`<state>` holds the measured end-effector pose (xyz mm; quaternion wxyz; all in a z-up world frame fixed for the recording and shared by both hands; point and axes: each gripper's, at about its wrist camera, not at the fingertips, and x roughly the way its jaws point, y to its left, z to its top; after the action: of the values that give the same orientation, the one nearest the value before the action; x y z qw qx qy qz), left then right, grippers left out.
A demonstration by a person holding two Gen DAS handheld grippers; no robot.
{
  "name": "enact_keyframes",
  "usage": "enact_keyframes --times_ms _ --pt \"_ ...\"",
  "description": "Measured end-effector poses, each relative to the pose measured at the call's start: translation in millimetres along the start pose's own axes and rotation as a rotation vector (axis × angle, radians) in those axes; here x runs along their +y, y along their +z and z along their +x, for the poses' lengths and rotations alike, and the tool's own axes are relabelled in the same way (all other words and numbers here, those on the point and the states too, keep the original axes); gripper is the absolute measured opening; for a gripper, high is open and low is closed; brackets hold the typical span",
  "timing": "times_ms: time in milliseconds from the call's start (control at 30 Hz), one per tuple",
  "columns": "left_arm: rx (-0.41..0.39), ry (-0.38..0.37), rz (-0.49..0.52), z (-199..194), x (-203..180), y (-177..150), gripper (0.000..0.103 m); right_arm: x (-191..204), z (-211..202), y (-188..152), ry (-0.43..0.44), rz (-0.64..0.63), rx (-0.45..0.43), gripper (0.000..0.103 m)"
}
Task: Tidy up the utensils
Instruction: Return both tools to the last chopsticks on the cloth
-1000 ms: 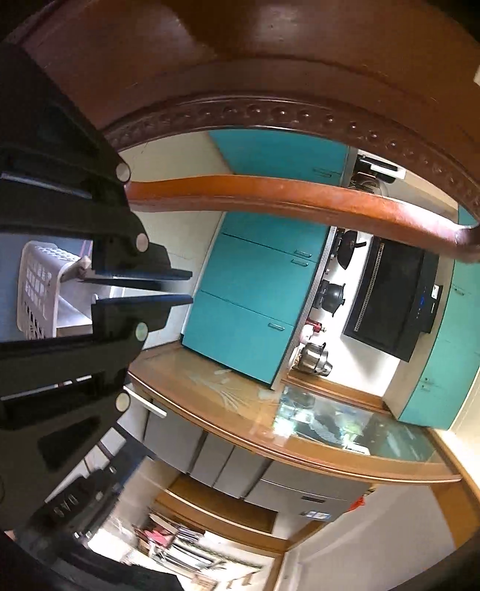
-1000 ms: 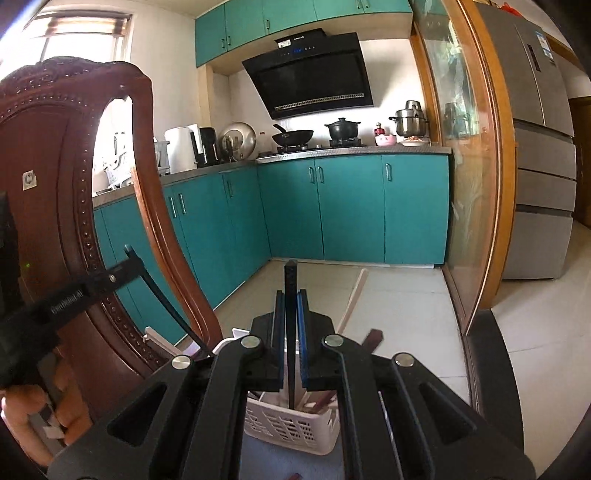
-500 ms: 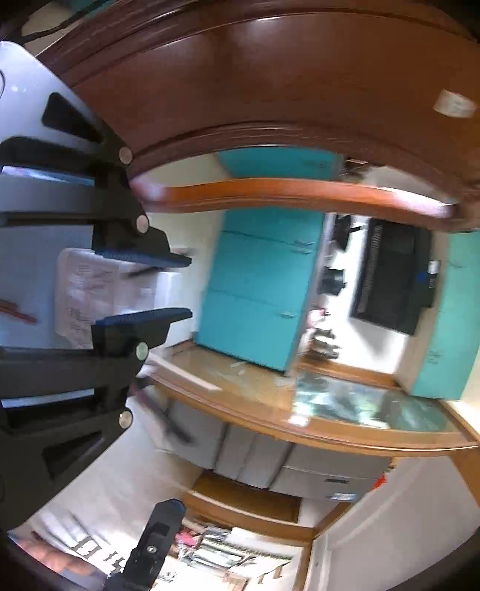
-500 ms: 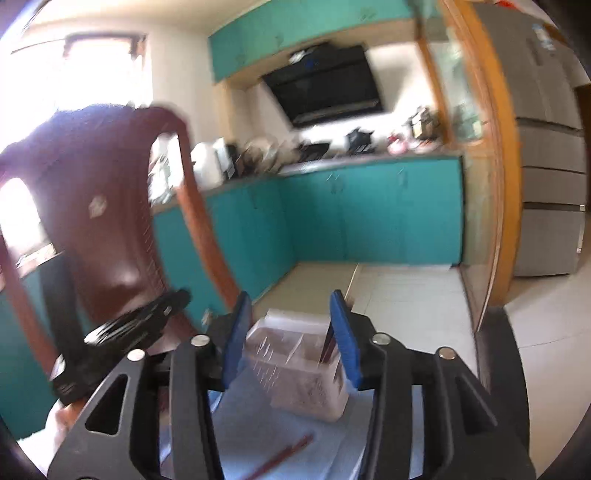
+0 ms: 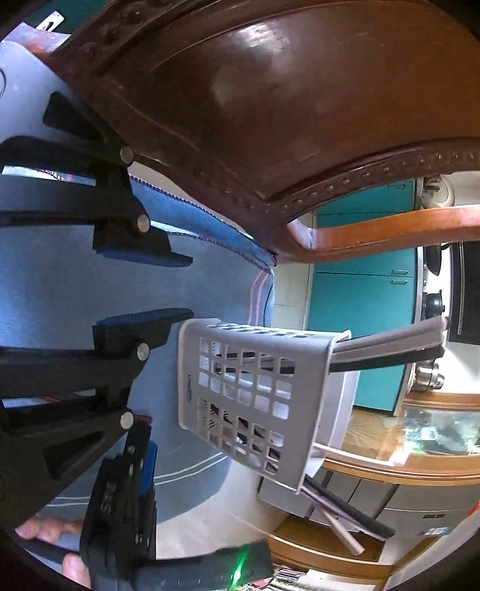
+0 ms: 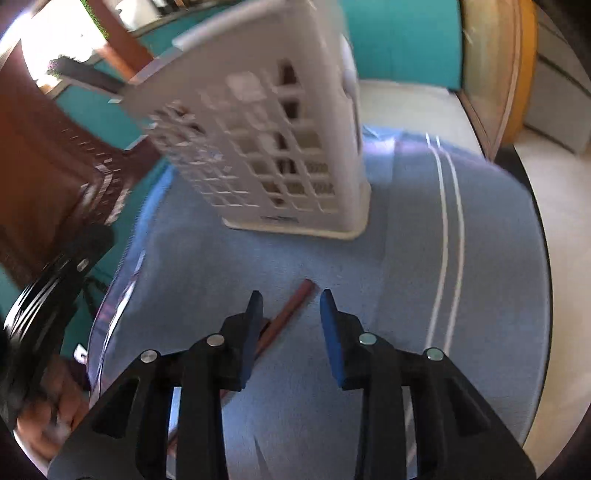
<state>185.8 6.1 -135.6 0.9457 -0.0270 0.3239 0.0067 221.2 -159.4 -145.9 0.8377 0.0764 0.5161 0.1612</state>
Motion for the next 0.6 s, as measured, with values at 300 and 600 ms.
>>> enact_keyframes --times_ms 300,600 --pt "0.005 0.003 0.017 -2 3 -1 0.025 26 21 -7 -0.097 -0.133 0.024 0.017" --pt "0.022 0.005 0.043 3 -2 -3 0.029 0 13 2 -0.104 -0.071 0.026 0.01"
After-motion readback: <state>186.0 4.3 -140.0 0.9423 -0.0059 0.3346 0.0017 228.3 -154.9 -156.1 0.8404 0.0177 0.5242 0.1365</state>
